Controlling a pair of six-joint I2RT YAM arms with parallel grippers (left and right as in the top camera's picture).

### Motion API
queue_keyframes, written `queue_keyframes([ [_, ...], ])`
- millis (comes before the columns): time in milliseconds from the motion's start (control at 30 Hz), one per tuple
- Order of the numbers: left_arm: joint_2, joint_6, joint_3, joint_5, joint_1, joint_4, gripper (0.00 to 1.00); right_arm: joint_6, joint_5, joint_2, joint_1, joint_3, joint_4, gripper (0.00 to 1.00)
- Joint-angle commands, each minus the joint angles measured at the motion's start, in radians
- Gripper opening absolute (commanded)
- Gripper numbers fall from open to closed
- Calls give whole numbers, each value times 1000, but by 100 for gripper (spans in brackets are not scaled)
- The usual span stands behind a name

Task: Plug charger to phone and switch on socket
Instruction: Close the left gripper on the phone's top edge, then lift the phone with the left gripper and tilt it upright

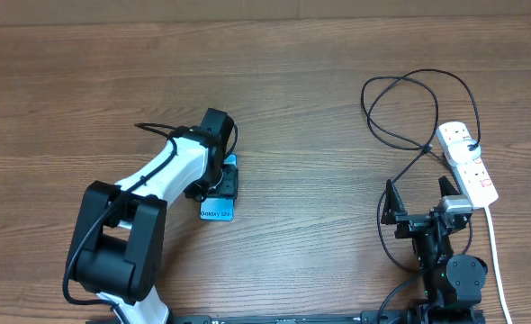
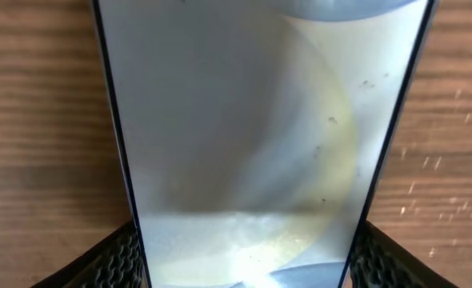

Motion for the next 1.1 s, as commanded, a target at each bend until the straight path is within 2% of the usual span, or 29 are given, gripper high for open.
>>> queue_keyframes([
  [0, 29, 3, 50, 28, -1, -27, 46, -2, 5, -4, 5, -10, 4, 100],
  [1067, 29, 0, 310, 57, -1, -262, 38, -2, 5, -4, 5, -10, 4, 100],
])
